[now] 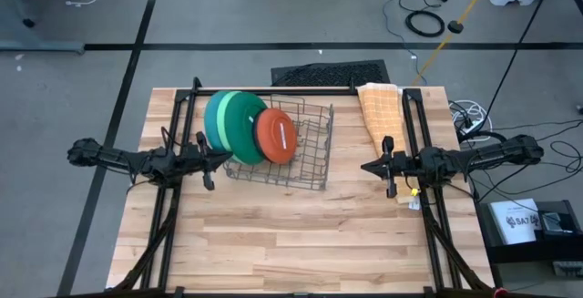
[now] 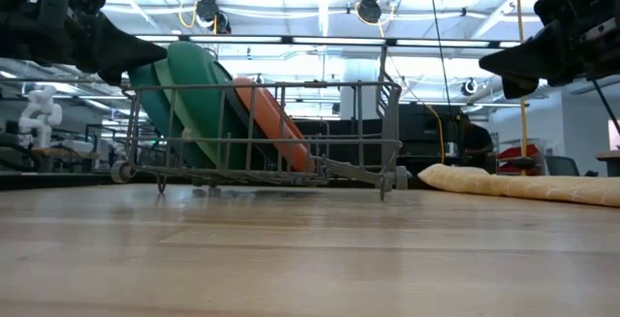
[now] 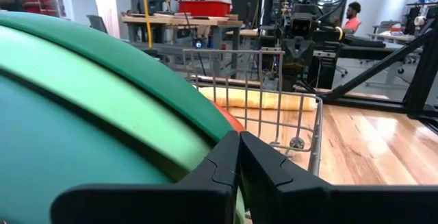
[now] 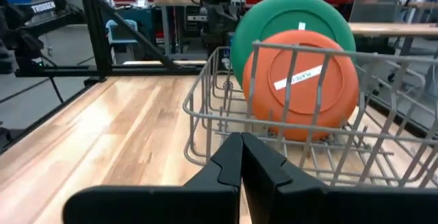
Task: Sort dishes
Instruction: Return to Home Position
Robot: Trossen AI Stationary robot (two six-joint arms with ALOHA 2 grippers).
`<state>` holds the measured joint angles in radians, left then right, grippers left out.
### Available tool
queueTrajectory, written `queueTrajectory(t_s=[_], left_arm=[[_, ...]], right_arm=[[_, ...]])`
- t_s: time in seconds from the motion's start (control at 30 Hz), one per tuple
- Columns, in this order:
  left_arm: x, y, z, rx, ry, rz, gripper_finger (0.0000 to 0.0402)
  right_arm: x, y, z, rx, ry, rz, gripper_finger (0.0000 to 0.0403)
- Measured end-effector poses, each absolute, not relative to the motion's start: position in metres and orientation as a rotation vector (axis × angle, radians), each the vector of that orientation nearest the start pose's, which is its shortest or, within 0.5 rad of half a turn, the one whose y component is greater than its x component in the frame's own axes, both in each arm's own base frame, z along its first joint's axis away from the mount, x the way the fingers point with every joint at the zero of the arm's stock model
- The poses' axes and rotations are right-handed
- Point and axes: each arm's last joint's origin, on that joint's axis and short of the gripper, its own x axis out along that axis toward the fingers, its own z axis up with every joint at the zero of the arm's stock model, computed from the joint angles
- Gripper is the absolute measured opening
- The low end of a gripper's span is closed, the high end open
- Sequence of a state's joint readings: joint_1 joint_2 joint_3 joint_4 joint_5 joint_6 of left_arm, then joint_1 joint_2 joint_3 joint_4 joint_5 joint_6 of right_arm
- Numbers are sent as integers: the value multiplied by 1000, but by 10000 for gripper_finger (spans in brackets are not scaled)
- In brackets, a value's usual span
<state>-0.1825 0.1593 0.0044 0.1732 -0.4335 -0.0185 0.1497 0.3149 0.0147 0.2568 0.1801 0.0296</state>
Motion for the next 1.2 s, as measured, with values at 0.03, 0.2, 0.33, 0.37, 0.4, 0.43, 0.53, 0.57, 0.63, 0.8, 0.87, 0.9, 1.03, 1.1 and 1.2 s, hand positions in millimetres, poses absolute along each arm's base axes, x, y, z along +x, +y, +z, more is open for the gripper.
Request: queueTrajectory(t_s=[0.03, 0.2, 0.33, 0.37, 0.4, 0.43, 0.53, 0.57, 0.63, 0.8, 0.87, 0.9, 1.03, 1.1, 1.2], left_arm=[[105, -7, 169, -24, -20, 251, 26], [105, -7, 169, -24, -20, 251, 26], [105, -7, 169, -24, -20, 251, 27], [105, -7, 169, -24, -20, 251, 27], [105, -7, 169, -24, -20, 251, 27], [105, -7, 169, -24, -20, 252, 27], [105, -7, 169, -24, -20, 252, 27], [105, -7, 169, -24, -20, 252, 27], [105, -7, 169, -24, -20, 252, 27], [105, -7, 168, -23, -17, 252, 27], [105, -7, 168, -23, -18, 253, 27], [105, -7, 168, -23, -16, 252, 27], [105, -7, 168, -23, -16, 253, 27], [105, -7, 168, -23, -16, 252, 27], [105, -7, 168, -23, -16, 252, 27]], right_arm=[[116, 12, 166, 12, 40, -29, 0], [115, 14, 176, -71, -59, 24, 0], [111, 14, 182, -101, -124, 39, 0], [109, 14, 182, -107, -122, 39, 0], [108, 13, 181, -111, -114, 40, 0], [106, 13, 180, -111, -109, 41, 0], [101, 13, 178, -106, -98, 51, 0], [99, 13, 177, -105, -91, 71, 0], [96, 13, 176, -107, -98, 106, 0], [96, 14, 174, -86, -72, 130, 0], [96, 14, 172, -84, -54, 129, 0], [96, 14, 171, -85, -47, 128, 0], [96, 14, 171, -86, -43, 126, 0], [96, 14, 171, -87, -40, 124, 0], [96, 14, 171, -87, -38, 124, 0]])
